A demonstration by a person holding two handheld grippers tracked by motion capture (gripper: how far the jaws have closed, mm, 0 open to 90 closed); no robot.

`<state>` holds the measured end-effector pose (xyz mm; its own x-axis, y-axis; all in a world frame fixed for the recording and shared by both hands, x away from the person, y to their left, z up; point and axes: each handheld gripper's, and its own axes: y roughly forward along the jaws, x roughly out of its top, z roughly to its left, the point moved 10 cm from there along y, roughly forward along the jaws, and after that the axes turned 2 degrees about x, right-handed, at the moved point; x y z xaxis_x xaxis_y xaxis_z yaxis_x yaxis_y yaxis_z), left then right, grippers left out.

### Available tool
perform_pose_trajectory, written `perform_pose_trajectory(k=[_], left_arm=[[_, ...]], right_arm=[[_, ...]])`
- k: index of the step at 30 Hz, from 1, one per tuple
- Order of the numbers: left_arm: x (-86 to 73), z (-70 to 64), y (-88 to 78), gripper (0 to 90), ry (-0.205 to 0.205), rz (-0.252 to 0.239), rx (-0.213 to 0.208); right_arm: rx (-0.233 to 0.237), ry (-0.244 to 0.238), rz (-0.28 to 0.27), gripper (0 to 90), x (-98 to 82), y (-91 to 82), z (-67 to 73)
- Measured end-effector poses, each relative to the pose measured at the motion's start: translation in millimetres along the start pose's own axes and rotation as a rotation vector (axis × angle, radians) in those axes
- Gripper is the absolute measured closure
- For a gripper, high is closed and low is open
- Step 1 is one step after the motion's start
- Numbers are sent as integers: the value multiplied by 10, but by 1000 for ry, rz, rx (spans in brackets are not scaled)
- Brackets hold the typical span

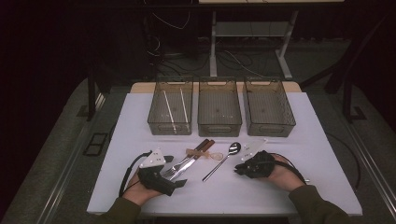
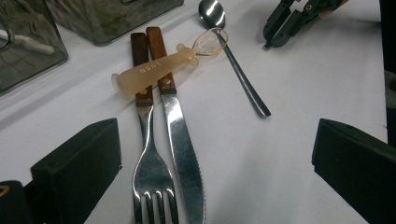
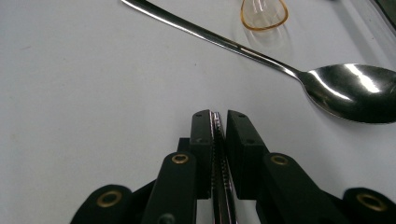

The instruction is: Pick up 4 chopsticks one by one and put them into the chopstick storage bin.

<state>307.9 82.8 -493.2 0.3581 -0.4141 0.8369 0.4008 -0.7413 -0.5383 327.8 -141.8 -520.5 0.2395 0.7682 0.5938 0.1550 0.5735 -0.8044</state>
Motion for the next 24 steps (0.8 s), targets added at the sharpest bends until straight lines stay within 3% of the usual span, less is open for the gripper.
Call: perform_pose_trajectory(k=[5, 11, 12, 15, 24], left_arm=[[-2, 1, 2, 2, 2, 2, -1], [-3, -1, 3, 2, 1, 2, -2], [-3, 0, 3, 2, 0, 1, -2], [-4, 2, 3, 2, 1, 1, -3], [-3, 2, 2, 2, 1, 1, -5]], right_arm=[[4, -3, -3, 823, -2, -1, -23], [-25, 25, -9, 824, -8, -7, -124], [-34, 47, -7, 825, -10, -12, -138], [-68, 55, -2, 825, -31, -29, -247], [-133, 172, -15, 825, -120, -98, -556]])
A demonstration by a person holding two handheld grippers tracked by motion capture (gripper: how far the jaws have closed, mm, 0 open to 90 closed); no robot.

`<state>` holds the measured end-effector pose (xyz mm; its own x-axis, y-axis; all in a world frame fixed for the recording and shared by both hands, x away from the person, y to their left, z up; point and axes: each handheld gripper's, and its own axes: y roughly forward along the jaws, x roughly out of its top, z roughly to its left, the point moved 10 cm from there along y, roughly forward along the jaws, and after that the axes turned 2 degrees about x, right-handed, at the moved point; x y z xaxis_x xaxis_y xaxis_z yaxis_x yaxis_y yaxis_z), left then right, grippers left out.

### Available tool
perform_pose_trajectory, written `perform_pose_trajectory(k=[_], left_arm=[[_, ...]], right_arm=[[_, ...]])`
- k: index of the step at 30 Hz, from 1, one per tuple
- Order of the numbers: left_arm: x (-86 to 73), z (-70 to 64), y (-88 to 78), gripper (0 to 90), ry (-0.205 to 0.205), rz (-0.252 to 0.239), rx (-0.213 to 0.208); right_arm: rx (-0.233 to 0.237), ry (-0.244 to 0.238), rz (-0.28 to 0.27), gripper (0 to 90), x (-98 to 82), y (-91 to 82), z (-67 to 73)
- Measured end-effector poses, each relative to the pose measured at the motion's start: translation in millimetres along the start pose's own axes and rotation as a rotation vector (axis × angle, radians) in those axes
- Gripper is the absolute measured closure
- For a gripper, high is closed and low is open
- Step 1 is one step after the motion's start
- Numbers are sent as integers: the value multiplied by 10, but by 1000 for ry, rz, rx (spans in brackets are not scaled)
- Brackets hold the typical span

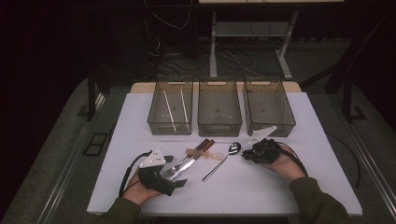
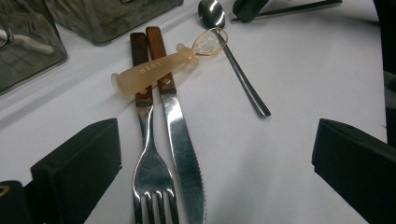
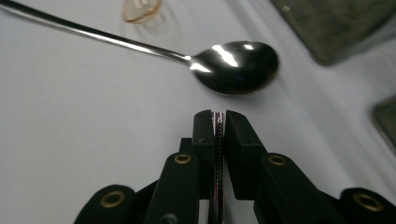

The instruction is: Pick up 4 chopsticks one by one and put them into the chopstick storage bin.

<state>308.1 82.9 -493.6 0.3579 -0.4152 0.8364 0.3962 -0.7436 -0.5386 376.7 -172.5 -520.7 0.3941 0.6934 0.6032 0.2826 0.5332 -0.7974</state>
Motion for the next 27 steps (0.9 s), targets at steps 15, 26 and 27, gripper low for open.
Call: perform_pose_trajectory(k=[15, 26, 27], left_arm=[[3, 0, -10, 2, -4, -3, -2], [10, -12, -17, 1, -2, -6, -4], [11, -12, -16, 1, -3, -7, -4]], right_arm=[[-38, 143, -94, 723, -12, -232, -279], [-115, 217, -83, 595, -495, -856, -248], [-128, 209, -77, 598, -548, -888, -238]])
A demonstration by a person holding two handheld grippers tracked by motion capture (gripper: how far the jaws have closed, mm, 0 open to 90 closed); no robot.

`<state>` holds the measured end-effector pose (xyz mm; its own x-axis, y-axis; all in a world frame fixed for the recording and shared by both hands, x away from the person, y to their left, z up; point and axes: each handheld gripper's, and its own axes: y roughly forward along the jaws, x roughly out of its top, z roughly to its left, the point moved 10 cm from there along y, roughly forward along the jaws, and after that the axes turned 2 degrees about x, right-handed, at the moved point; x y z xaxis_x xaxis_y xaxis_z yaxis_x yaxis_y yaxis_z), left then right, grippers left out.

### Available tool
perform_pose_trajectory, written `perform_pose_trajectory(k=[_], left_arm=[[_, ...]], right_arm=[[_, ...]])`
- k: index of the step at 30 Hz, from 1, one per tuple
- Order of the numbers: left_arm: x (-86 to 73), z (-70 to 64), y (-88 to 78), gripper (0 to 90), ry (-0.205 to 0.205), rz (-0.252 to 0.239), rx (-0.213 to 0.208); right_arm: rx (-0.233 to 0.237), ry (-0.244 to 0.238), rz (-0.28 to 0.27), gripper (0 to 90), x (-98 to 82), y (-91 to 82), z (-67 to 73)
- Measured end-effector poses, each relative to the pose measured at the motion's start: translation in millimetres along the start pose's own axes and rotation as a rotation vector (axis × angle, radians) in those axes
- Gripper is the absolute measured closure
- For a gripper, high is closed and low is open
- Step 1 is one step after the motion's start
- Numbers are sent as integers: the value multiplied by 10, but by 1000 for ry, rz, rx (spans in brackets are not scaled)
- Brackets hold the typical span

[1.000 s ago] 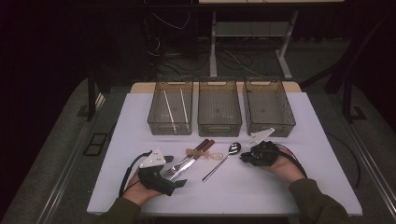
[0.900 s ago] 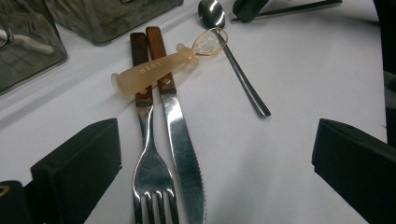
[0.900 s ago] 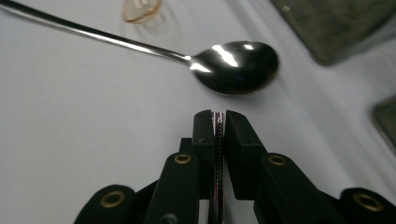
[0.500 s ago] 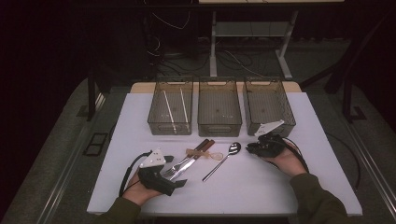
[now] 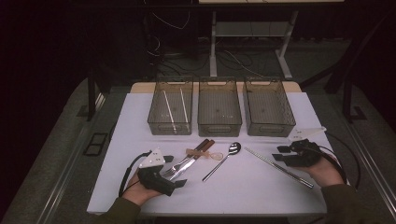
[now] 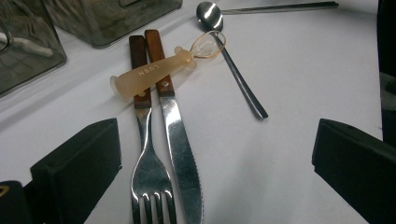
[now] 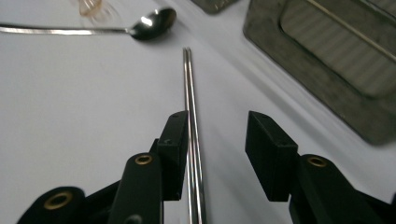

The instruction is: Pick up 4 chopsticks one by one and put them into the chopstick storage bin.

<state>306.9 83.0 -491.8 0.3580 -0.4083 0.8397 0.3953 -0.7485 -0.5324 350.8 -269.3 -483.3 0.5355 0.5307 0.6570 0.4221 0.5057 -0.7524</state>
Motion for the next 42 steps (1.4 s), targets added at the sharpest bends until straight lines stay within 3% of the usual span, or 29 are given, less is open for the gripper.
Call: perform_pose_trajectory(k=[5, 9, 14, 25, 42], left_arm=[[-1, -6, 4, 0, -3, -2, -2], [-3, -4, 3, 0, -3, 1, -1], [-5, -4, 8, 0, -3, 3, 0], [-7, -1, 5, 0, -2, 3, 0], [-7, 2, 5, 0, -3, 4, 2]], right_arm=[[2, -19, 20, 667, -217, -143, 22], [15, -1, 42, 711, -359, -227, 13], [41, 1, 113, 755, -556, -239, -3], [75, -11, 157, 804, -630, -192, 7], [74, -30, 200, 819, -657, -157, -4]])
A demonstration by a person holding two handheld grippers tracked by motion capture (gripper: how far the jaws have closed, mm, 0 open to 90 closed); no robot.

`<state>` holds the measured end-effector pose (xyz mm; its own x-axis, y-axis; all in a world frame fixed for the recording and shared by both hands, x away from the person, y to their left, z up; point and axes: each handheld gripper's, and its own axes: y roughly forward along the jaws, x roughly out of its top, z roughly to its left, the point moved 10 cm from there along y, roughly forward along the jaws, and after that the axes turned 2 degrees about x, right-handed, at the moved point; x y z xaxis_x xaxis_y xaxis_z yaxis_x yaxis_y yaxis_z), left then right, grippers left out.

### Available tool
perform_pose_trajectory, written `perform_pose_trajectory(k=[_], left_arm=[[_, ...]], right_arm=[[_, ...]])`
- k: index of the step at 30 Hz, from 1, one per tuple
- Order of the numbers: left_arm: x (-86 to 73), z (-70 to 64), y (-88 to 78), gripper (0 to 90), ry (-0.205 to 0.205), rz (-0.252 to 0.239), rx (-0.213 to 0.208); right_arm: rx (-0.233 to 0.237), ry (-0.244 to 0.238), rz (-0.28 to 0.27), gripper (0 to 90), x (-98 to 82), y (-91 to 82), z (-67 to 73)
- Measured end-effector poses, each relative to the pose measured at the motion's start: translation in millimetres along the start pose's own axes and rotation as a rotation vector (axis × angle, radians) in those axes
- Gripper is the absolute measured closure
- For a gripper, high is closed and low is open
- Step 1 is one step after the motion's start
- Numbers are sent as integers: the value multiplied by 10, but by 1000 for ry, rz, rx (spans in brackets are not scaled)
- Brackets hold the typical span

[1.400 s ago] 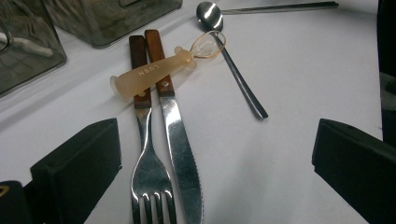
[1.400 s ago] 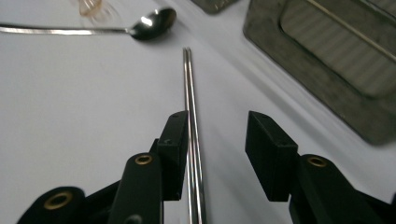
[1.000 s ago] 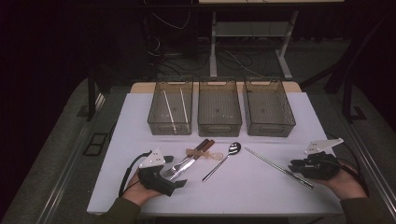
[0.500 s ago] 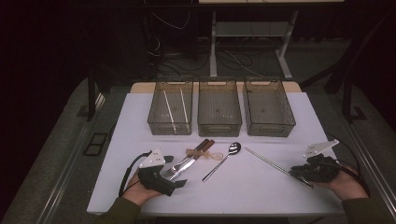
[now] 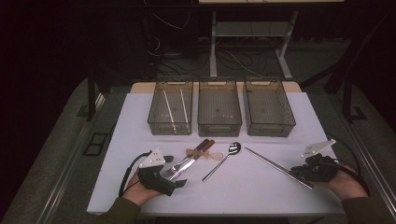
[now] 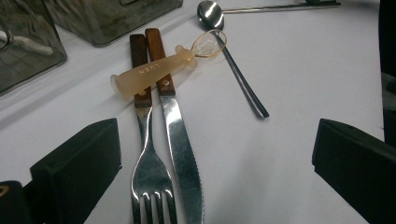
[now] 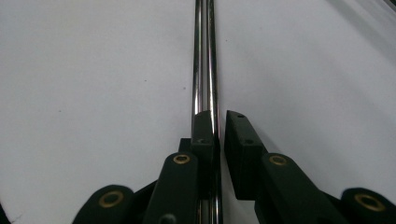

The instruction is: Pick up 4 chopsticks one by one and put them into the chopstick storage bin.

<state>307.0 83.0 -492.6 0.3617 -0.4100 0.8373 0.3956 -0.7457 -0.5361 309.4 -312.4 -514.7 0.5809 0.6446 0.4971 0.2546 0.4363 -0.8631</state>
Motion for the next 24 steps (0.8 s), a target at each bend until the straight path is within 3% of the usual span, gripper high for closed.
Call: perform_pose_trajectory(k=[4, 13, 24], left_arm=[[1, 1, 0, 0, 1, 0, 0], [7, 3, -4, 1, 1, -6, 1], [5, -6, 0, 2, 6, -2, -1]], right_arm=[[-3, -11, 26, 819, 27, 7, -15], [-7, -53, 170, 819, 81, 85, -28], [-9, -66, 429, 822, 170, 149, -36]])
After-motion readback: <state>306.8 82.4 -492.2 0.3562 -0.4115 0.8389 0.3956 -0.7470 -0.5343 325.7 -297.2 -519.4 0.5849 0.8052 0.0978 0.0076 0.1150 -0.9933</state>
